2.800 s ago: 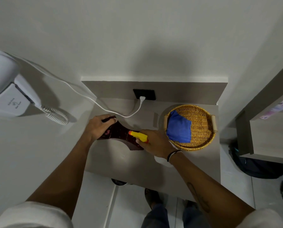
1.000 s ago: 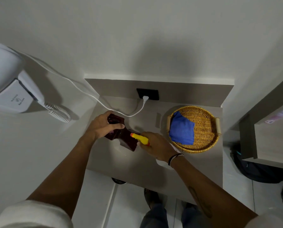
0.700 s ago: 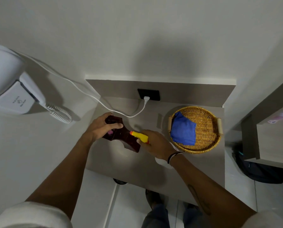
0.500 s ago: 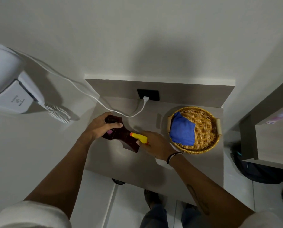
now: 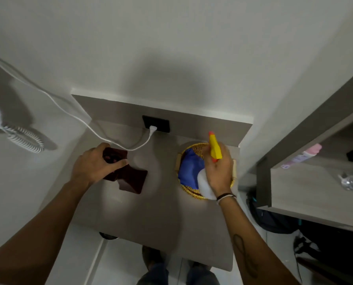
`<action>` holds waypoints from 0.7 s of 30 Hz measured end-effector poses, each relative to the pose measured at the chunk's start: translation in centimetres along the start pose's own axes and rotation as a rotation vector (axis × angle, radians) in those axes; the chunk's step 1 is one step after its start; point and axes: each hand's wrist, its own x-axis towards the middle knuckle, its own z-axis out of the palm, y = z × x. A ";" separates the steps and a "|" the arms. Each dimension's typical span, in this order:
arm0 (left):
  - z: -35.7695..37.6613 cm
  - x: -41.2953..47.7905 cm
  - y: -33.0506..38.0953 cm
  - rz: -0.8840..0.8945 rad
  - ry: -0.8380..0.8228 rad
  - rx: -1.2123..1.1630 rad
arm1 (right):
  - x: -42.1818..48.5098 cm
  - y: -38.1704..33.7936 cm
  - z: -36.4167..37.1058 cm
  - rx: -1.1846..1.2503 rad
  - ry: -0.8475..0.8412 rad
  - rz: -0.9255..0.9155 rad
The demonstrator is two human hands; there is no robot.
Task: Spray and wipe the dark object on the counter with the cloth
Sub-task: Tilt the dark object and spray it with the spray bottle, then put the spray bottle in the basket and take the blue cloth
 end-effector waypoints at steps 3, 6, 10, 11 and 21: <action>0.2 -0.2 0.4 -0.009 0.013 0.001 | 2.0 1.5 -1.1 -0.067 0.049 0.048; 0.2 -0.4 1.0 -0.006 0.004 0.017 | 2.4 3.2 -0.8 -0.080 0.051 0.046; -0.1 -0.6 2.0 0.007 -0.016 0.044 | 1.7 5.0 0.0 -0.103 0.051 0.044; -0.2 -0.7 2.3 0.011 -0.024 0.059 | 1.3 5.5 0.2 -0.101 0.056 0.050; -0.6 -1.7 3.4 0.044 -0.003 0.072 | -1.8 6.8 0.3 -0.082 0.178 0.252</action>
